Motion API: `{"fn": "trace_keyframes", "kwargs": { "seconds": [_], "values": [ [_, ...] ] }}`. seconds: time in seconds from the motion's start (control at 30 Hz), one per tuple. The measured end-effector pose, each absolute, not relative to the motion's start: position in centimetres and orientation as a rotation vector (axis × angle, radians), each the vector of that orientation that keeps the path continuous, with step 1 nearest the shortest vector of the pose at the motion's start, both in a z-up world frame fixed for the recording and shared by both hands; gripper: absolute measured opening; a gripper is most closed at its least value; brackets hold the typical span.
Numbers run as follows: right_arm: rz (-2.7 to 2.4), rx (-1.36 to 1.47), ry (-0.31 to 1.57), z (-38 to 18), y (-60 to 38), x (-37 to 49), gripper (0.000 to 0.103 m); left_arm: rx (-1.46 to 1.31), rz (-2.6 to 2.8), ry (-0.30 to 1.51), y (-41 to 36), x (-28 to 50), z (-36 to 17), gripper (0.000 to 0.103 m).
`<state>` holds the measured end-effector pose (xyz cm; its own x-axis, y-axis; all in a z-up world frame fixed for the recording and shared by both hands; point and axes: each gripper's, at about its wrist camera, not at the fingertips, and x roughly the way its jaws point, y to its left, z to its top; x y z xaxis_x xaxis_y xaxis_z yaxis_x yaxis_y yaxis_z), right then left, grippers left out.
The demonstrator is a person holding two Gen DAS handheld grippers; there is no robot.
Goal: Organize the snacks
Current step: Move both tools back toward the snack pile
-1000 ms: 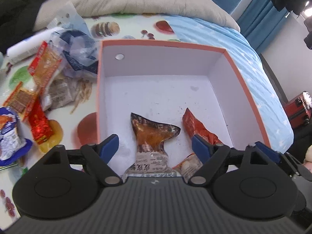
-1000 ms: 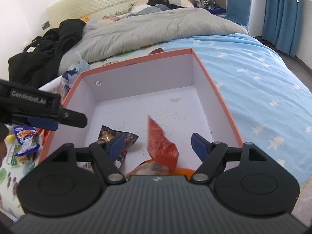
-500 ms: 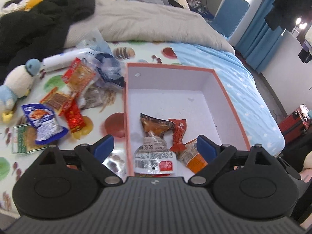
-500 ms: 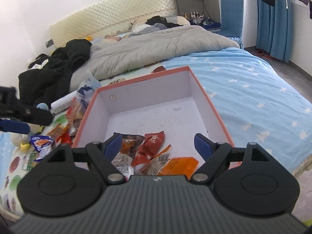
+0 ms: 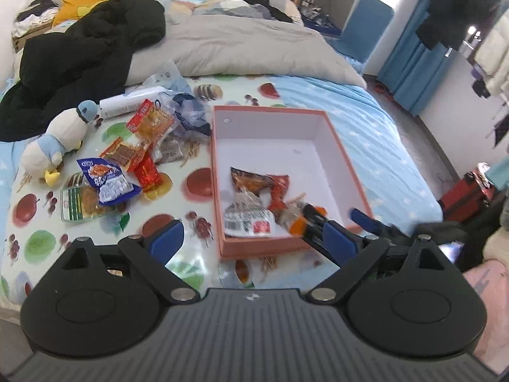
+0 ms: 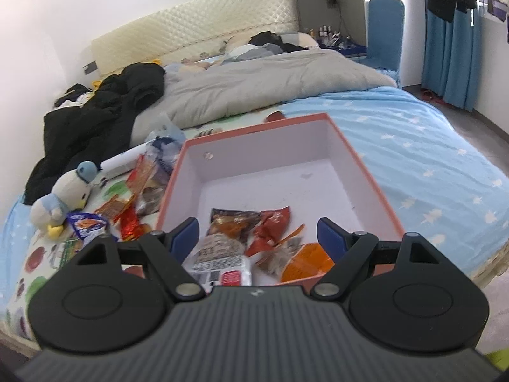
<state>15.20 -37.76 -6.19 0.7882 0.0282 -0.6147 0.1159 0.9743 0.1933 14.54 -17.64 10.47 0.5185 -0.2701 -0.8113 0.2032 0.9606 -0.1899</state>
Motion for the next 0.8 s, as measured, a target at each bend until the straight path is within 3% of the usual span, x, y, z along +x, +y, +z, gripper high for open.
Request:
{"fn": "trace_keyframes", "kwargs": {
  "seconds": [0.3,0.8],
  "values": [
    [-0.019,0.202,0.676,-6.1,-34.9,15.2,0.083,-0.056,-0.313,0.967,-17.0,9.9,13.6,0.097],
    [0.071,0.165,0.694,-5.4,-29.6,15.5,0.083,-0.183,-0.122,0.998,-7.9,11.0,12.8,0.097]
  ]
}}
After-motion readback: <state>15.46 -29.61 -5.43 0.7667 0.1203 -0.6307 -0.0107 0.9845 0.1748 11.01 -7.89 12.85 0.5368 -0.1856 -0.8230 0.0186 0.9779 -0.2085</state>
